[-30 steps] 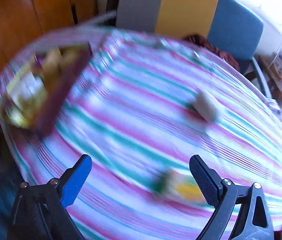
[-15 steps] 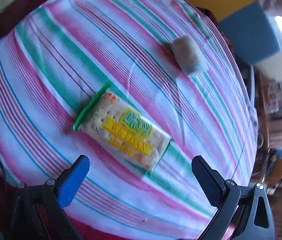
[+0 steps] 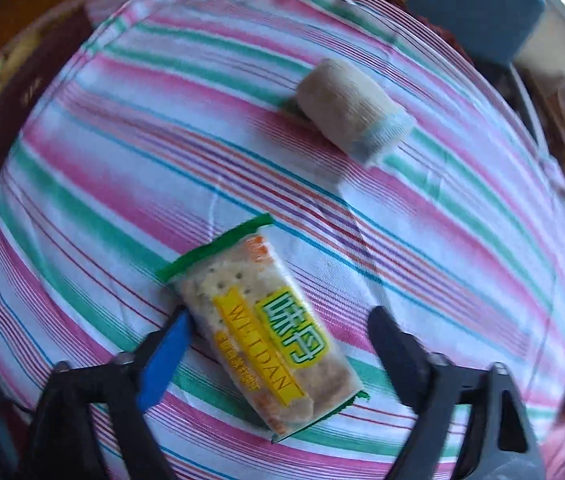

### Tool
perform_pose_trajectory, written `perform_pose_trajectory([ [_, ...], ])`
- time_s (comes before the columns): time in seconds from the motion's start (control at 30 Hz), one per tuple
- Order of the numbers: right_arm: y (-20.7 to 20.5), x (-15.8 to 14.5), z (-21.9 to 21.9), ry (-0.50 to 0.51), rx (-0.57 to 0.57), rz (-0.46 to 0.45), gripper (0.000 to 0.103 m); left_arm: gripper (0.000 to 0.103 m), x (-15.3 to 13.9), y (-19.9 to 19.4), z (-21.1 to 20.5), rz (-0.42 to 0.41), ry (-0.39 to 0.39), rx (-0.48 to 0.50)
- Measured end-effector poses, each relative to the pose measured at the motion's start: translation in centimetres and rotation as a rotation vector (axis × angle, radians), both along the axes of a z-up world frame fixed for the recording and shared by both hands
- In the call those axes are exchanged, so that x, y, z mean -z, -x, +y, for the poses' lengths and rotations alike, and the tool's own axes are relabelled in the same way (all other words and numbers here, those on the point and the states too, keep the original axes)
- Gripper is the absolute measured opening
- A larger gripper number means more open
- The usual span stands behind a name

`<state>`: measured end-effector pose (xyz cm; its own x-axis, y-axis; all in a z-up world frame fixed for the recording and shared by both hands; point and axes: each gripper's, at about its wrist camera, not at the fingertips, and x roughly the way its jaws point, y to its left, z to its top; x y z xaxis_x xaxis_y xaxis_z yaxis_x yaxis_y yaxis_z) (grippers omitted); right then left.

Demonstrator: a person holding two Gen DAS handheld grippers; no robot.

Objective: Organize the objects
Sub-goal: 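Reach the right gripper to the WEIDAN cracker packet while the left gripper grasps the knitted bun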

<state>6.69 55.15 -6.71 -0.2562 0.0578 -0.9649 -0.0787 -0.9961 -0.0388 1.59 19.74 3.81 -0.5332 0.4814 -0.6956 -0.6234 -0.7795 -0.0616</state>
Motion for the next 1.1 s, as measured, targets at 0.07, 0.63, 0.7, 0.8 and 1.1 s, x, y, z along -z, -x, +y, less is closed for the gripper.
perform_pose_trajectory([
  [0.07,-0.6,-0.4,1.8,-0.002,0.09,0.027,0.048,0.063,-0.2,0.3,1.5,-0.008,-0.008,0.029],
  [0.63,-2.8,-0.8,7.9,-0.017,0.316,0.051,0.051,0.058,5.7,3.9,18.8,-0.418,-0.021,0.237],
  [0.7,-2.9,-0.7,8.2,-0.012,0.317,0.05,0.051,0.058,6.3,4.4,20.9,-0.409,-0.007,0.243],
  [0.8,-3.1,-0.8,9.0,0.013,0.324,0.051,0.051,0.059,6.4,4.9,23.6,-0.38,0.006,0.259],
  [1.1,-3.7,-1.3,9.5,0.026,0.323,0.054,0.056,0.083,6.6,5.4,30.9,-0.238,0.093,0.339],
])
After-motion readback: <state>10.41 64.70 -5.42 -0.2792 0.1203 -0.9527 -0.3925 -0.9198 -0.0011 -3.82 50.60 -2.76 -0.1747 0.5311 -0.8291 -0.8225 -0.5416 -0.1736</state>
